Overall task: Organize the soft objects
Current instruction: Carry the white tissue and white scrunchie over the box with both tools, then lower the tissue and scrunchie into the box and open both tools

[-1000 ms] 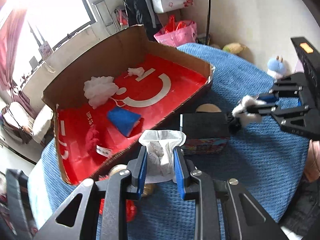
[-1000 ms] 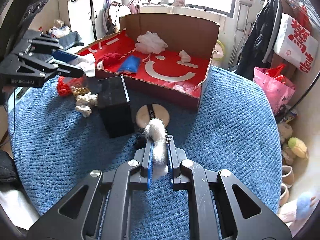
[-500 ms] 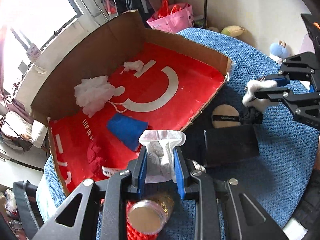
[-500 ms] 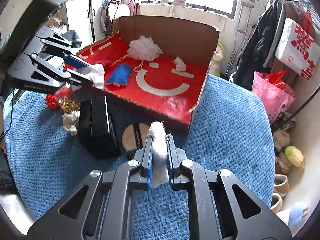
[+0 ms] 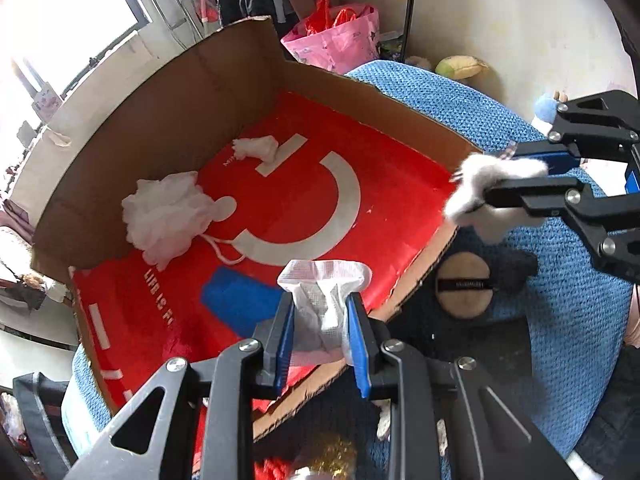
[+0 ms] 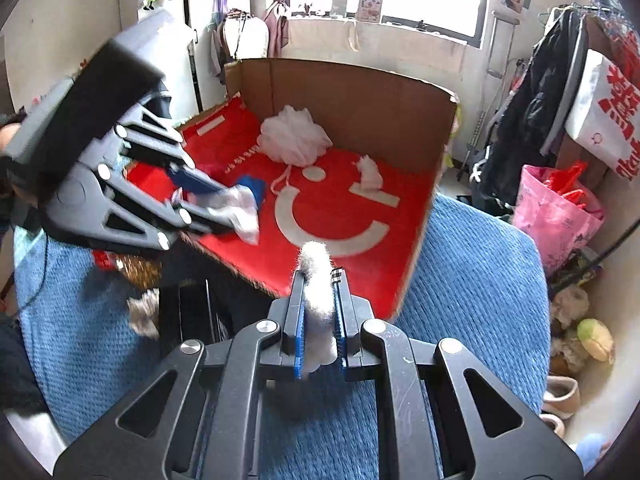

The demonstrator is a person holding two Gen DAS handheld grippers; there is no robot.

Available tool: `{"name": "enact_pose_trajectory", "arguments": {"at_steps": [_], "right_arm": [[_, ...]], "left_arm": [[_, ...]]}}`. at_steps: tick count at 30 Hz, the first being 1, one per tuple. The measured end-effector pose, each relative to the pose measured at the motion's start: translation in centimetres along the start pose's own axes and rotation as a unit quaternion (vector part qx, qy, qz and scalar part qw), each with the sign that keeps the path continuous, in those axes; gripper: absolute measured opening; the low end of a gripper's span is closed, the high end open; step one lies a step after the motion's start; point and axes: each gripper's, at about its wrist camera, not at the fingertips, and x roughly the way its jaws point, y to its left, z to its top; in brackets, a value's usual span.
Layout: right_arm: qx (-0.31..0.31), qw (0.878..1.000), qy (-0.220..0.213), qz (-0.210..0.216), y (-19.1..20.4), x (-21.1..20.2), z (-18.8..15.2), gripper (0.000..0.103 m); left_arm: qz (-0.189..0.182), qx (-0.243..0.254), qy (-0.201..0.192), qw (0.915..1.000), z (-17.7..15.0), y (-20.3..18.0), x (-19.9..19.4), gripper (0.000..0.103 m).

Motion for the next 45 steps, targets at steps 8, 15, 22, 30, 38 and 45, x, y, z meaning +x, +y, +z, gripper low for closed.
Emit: {"name": "enact_pose_trajectory", "arguments": {"at_steps": [8,15,22,30,38,45], "right_arm": [[0.018,0.999,0.035,0.036,-1.2,4.2,2.5,0.011],[0.018,0.993,0.097,0.058,-2.1,8.2,3.6,0.011],[0.005,0.988,0.146,0.055,-2.6,10.9,4.4,0.011],[0.002,0.985,0.167,0.050,-2.7,12.5,4.9,0.011],[0.000,0.985,0.167,0.046,-2.7,12.4,4.7,0.011],[-0.009,0.985,0.169,0.031,-2.1,12.5,4.6,0.012]], "left_arm": [[-0.019,-0.004,0.018,0.9996,1.6,0.7,2.2,0.027],[-0.029,-0.008,0.035,0.9989,2.5,1.5,4.2,0.027],[-0.032,-0.008,0.049,0.9983,3.0,1.9,6.0,0.027],[-0.047,-0.021,0.053,0.9973,3.5,2.5,7.3,0.027],[-0.054,-0.030,0.054,0.9967,3.0,4.5,8.1,0.032],[-0.047,-0.031,0.055,0.9969,2.6,4.8,8.9,0.045]]}}
